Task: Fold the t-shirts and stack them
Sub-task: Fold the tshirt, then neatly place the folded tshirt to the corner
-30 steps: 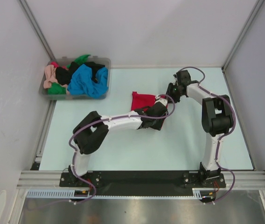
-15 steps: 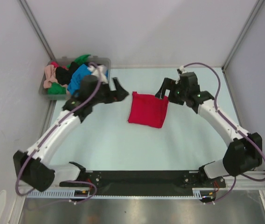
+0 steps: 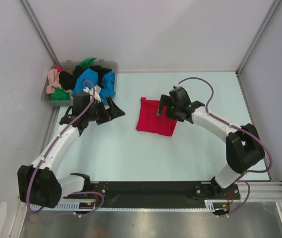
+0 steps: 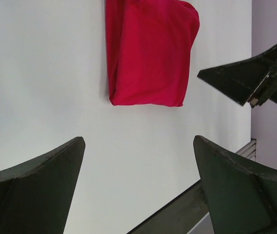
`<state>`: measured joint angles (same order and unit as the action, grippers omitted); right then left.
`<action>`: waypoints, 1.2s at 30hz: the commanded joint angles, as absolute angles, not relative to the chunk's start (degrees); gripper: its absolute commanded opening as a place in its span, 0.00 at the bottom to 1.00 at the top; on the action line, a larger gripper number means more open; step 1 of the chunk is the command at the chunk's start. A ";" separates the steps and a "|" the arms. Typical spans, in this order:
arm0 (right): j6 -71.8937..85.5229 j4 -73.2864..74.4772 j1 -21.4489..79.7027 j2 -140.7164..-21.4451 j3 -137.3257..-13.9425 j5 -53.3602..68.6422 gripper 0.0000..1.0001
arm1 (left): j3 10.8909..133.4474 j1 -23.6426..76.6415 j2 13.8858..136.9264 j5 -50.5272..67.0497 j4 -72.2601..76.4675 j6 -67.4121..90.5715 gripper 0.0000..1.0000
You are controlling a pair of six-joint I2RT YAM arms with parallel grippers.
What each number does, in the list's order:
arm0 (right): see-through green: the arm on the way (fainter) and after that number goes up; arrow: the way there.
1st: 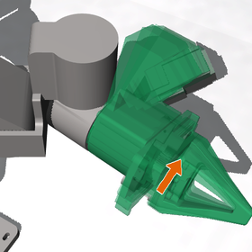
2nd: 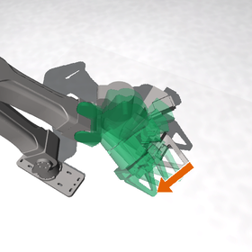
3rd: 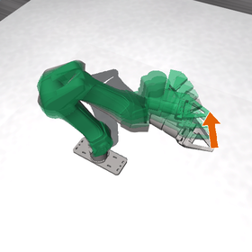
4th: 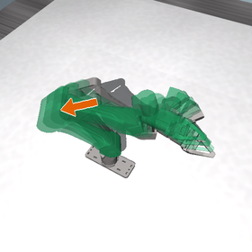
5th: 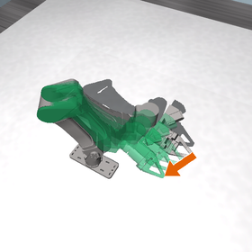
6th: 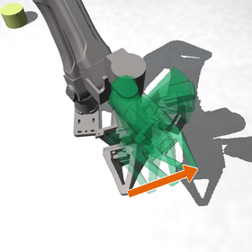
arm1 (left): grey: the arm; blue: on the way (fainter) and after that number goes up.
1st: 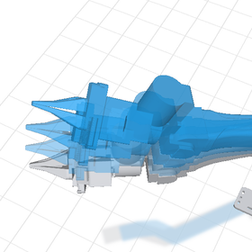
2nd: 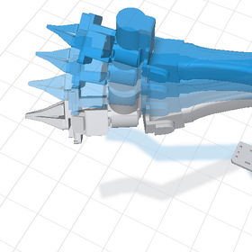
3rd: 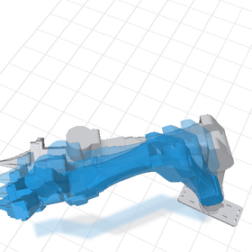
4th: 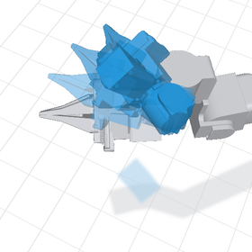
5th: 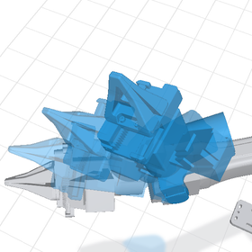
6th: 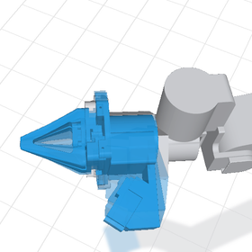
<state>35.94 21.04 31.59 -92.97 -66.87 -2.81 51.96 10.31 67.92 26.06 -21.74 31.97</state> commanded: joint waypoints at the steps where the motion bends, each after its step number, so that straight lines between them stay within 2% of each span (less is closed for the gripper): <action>1: 38.84 21.27 27.69 -93.42 -69.52 -4.05 1.00 | 51.68 10.02 66.01 27.87 -20.30 31.29 1.00; 15: 36.12 16.52 22.41 -104.85 -71.63 0.88 0.84 | 49.92 10.02 64.07 27.95 -23.02 30.94 1.00; 30: 32.78 19.77 22.68 -109.86 -73.82 -3.16 0.80 | 51.15 10.02 63.90 27.25 -25.31 30.32 1.00; 33: 31.82 19.69 23.11 -111.26 -74.18 -3.43 0.72 | 50.71 10.02 63.81 27.77 -25.31 30.85 1.00; 36: 30.85 19.86 23.12 -113.63 -75.06 -3.25 0.52 | 50.63 10.02 63.72 27.60 -25.40 31.02 0.99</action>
<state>32.49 19.46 22.81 -110.91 -73.06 -1.65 50.02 10.31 65.56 26.81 -25.21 31.44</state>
